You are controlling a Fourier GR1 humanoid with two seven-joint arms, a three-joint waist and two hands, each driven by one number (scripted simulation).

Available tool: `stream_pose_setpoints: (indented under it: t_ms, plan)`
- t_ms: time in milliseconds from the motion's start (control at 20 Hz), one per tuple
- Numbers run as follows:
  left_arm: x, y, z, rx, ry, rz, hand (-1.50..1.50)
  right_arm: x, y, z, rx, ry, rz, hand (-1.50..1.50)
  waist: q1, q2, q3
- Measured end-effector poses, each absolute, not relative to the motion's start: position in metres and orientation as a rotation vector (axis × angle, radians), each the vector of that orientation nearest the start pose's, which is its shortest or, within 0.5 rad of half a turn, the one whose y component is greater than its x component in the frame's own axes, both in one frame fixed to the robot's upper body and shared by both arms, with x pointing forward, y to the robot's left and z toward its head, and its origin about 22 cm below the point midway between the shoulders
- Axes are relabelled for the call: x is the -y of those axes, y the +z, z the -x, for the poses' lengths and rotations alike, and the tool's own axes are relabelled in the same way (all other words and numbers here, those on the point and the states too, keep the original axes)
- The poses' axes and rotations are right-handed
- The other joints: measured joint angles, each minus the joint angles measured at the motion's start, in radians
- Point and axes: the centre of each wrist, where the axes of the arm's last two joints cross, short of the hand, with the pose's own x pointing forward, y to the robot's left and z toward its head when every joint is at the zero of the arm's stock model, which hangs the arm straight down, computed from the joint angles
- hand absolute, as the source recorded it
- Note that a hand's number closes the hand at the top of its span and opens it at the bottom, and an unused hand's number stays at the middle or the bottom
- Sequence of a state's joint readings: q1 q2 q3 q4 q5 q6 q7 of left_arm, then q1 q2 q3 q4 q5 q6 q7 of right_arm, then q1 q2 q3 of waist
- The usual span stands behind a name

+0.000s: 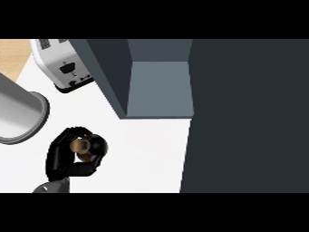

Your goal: Pick up the wine, place it into the cabinet and close the cabinet

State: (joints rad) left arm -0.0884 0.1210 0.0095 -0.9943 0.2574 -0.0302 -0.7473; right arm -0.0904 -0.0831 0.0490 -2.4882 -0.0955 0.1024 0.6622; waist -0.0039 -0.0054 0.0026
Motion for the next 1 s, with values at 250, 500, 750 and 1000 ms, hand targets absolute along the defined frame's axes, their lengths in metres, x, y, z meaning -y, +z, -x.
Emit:
stream_pose_setpoints:
  t_ms: [250, 500, 750, 1000]
  plan:
    - [-0.298, -0.097, -0.228, 1.838, 0.08, 0.046, 1.5, 0.219, 0.208, -0.152, 1.897, 0.263, -0.124, -1.5, 0.001, 0.002, -0.002]
    - [-0.301, -0.071, -0.226, 1.912, 0.05, 0.019, 1.5, 0.221, 0.208, -0.153, 1.891, 0.26, -0.119, -1.5, 0.004, 0.002, -0.002]
    - [-0.292, -0.04, -0.231, 1.937, 0.069, 0.126, 1.5, 0.22, 0.206, -0.155, 1.896, 0.261, -0.13, -1.5, 0.005, 0.002, -0.002]
    - [-0.274, -0.002, -0.23, 1.937, 0.054, 0.209, 1.5, 0.222, 0.203, -0.152, 1.892, 0.261, -0.131, -1.5, 0.004, 0.001, -0.002]
